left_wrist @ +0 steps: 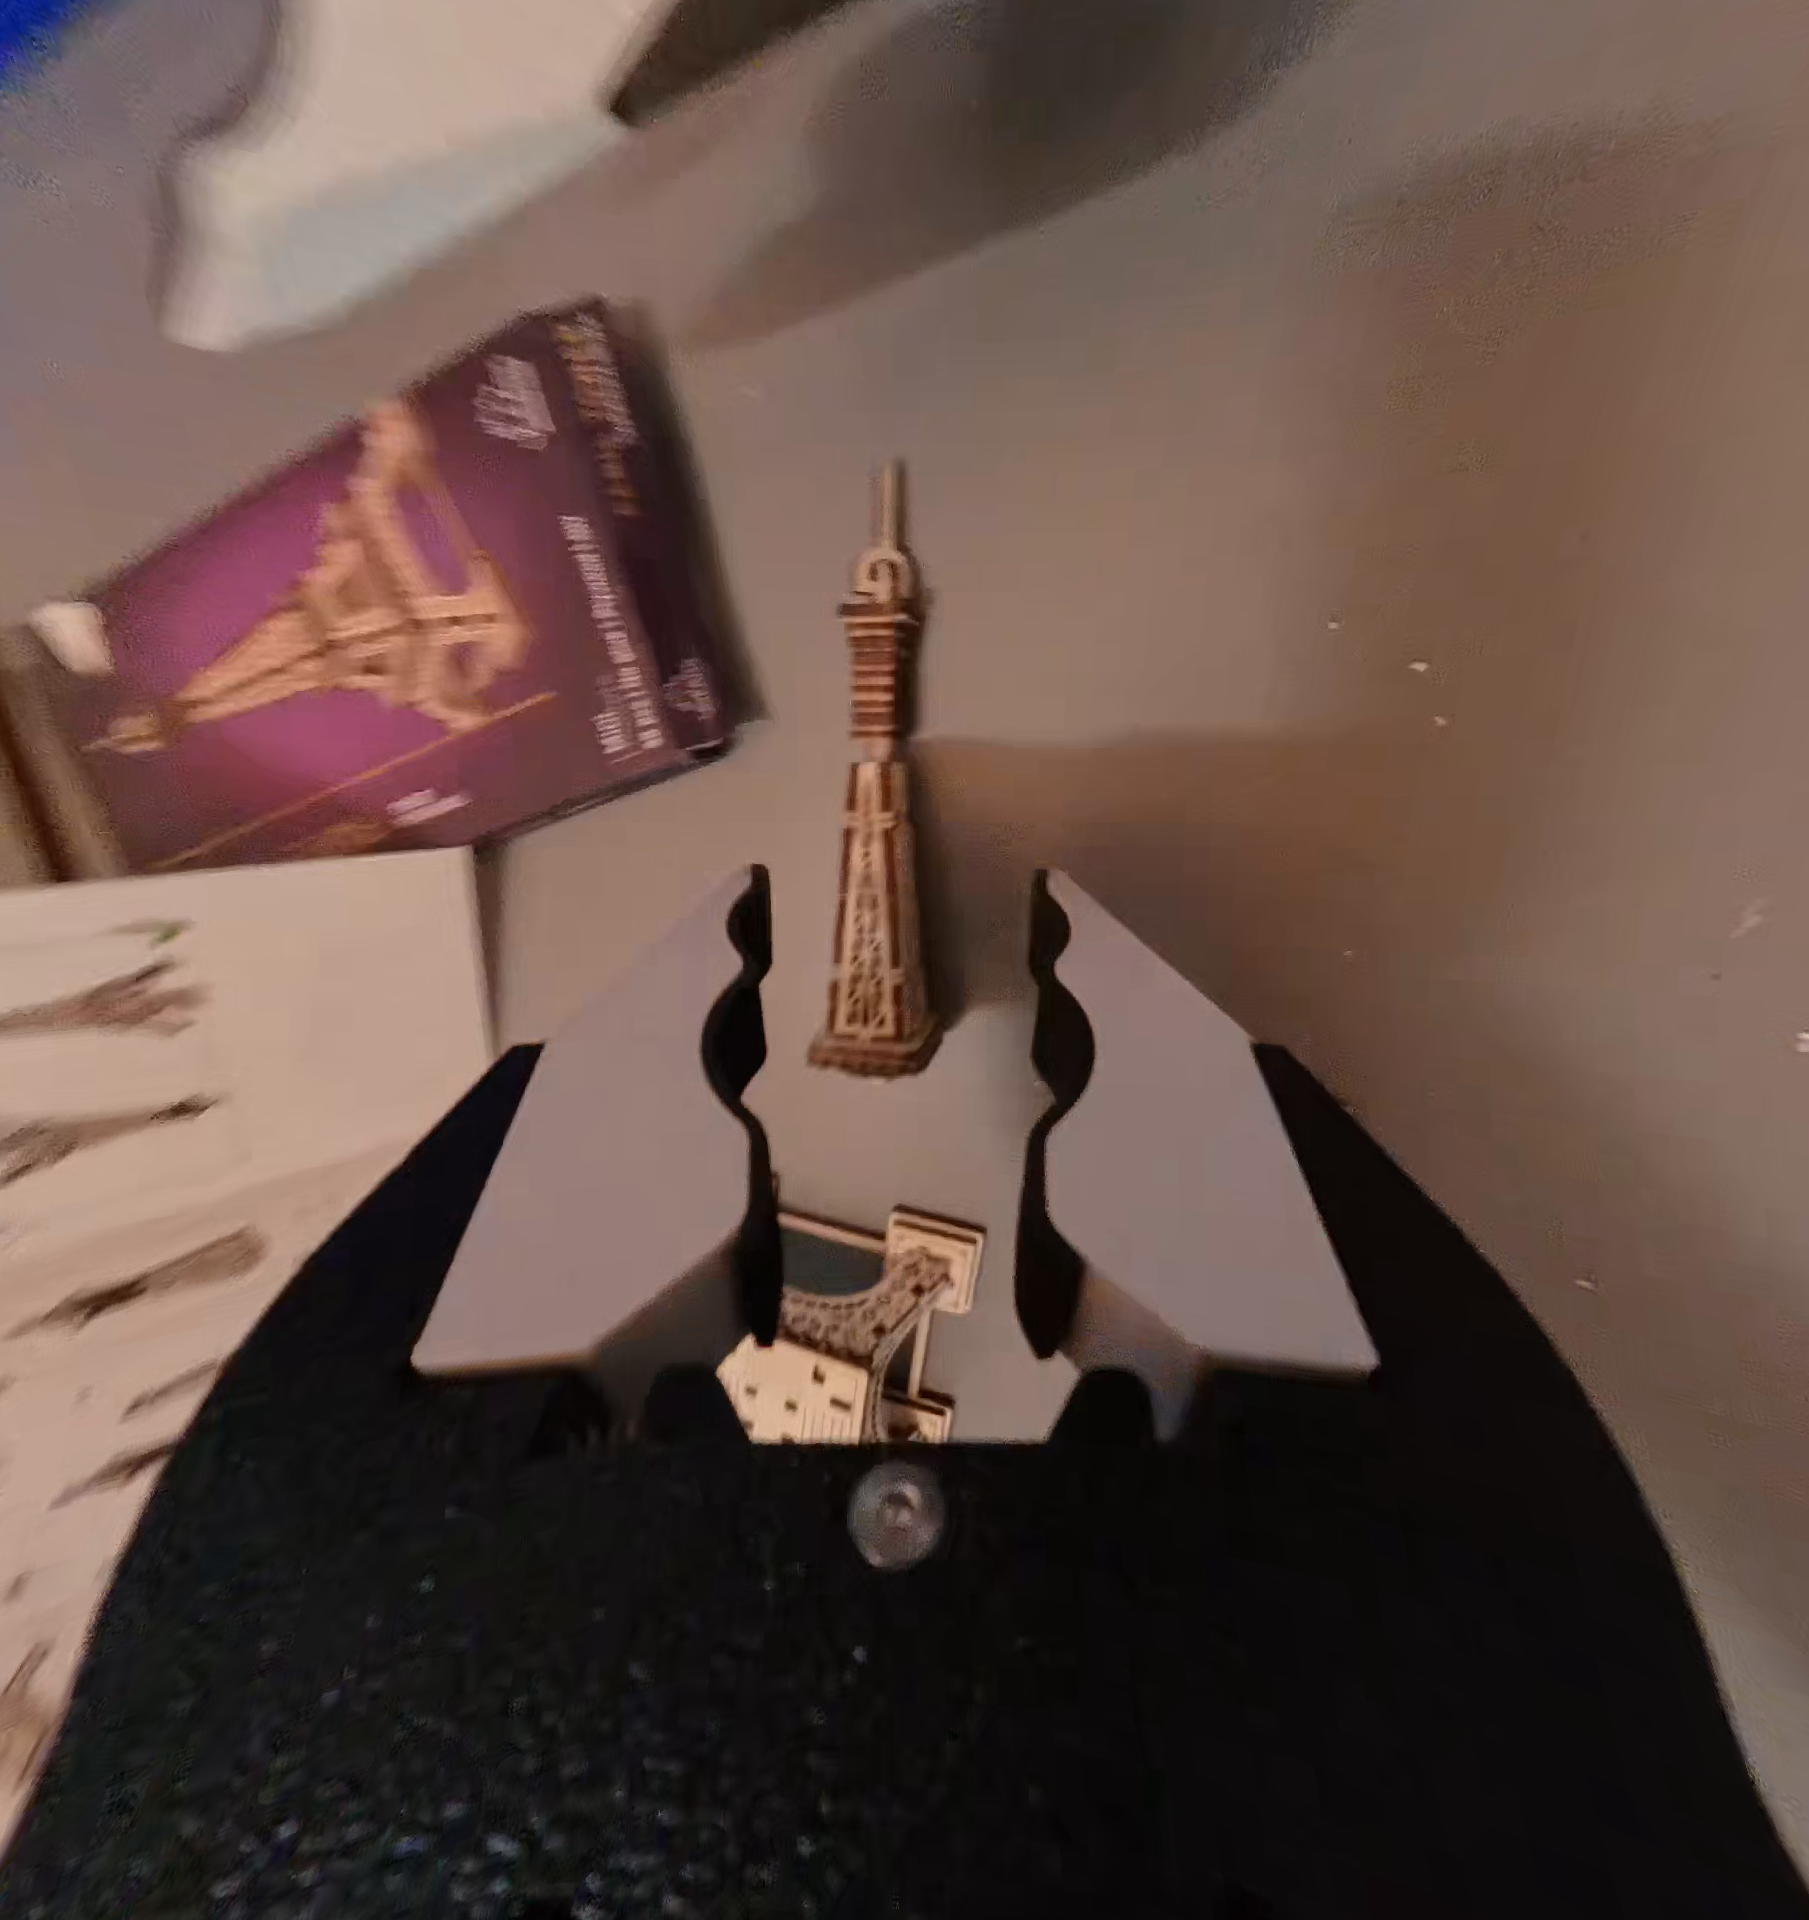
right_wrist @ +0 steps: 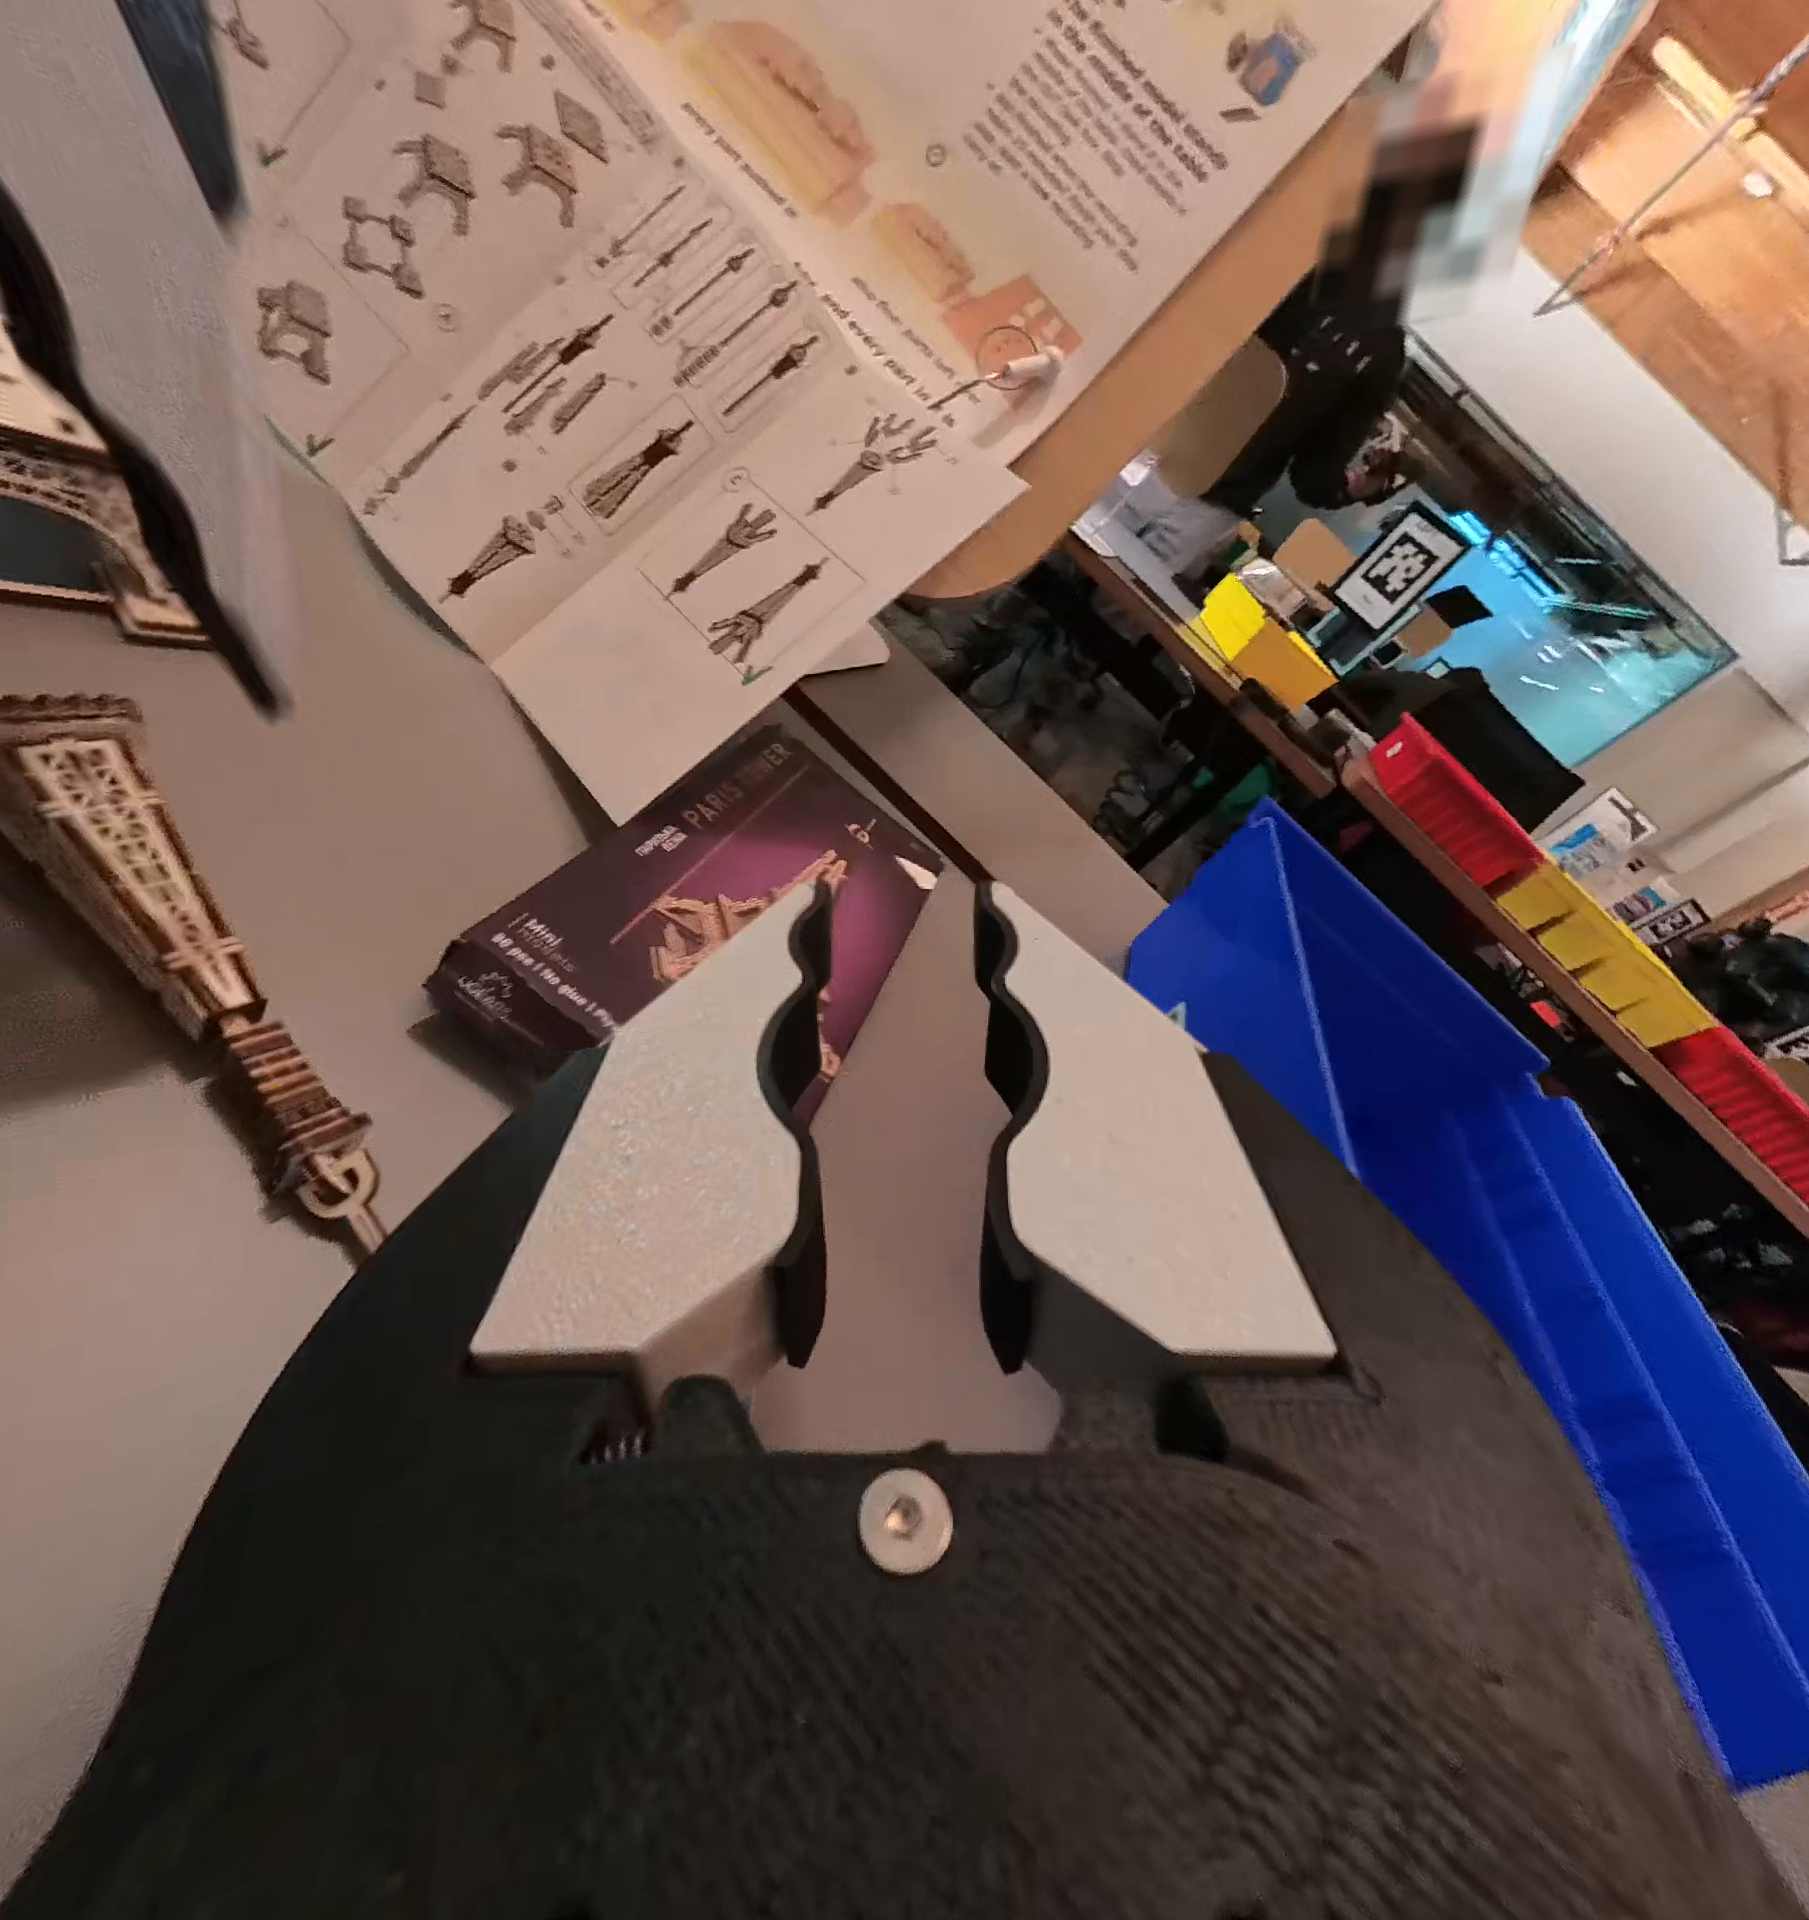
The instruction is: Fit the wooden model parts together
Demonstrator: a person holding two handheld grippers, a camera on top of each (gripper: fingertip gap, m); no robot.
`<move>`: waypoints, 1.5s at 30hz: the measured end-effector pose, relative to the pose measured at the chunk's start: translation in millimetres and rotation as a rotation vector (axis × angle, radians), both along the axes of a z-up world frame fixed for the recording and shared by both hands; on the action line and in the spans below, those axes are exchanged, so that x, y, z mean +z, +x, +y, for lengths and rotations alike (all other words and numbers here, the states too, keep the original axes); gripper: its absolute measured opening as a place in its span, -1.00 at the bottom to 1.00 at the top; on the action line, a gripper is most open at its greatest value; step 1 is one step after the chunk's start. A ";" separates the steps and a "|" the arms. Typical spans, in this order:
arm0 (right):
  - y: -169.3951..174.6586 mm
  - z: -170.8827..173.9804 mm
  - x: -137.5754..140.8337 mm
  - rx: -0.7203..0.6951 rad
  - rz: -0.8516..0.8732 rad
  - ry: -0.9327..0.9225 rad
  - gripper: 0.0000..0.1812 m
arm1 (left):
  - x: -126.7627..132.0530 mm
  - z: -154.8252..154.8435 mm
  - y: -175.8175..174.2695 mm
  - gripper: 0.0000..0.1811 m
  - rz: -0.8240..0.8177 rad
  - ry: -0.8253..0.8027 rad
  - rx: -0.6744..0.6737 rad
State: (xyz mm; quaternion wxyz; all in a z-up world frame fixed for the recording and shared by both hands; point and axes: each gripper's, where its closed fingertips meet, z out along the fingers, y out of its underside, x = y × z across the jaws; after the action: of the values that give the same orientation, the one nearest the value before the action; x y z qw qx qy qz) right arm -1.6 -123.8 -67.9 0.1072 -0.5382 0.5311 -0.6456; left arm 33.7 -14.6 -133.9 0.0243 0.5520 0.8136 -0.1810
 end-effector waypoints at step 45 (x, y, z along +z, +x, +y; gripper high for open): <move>32.5 230.2 122.4 0.788 -0.468 0.711 -0.76 | 202.3 101.0 51.0 -0.90 2.410 -0.188 0.896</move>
State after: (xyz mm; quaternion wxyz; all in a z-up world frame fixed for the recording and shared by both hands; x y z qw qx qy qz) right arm 30.9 106.4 54.6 0.6283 -0.4691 0.4372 -0.4406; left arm 84.7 86.4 68.4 -0.6247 -0.2822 0.4198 -0.5949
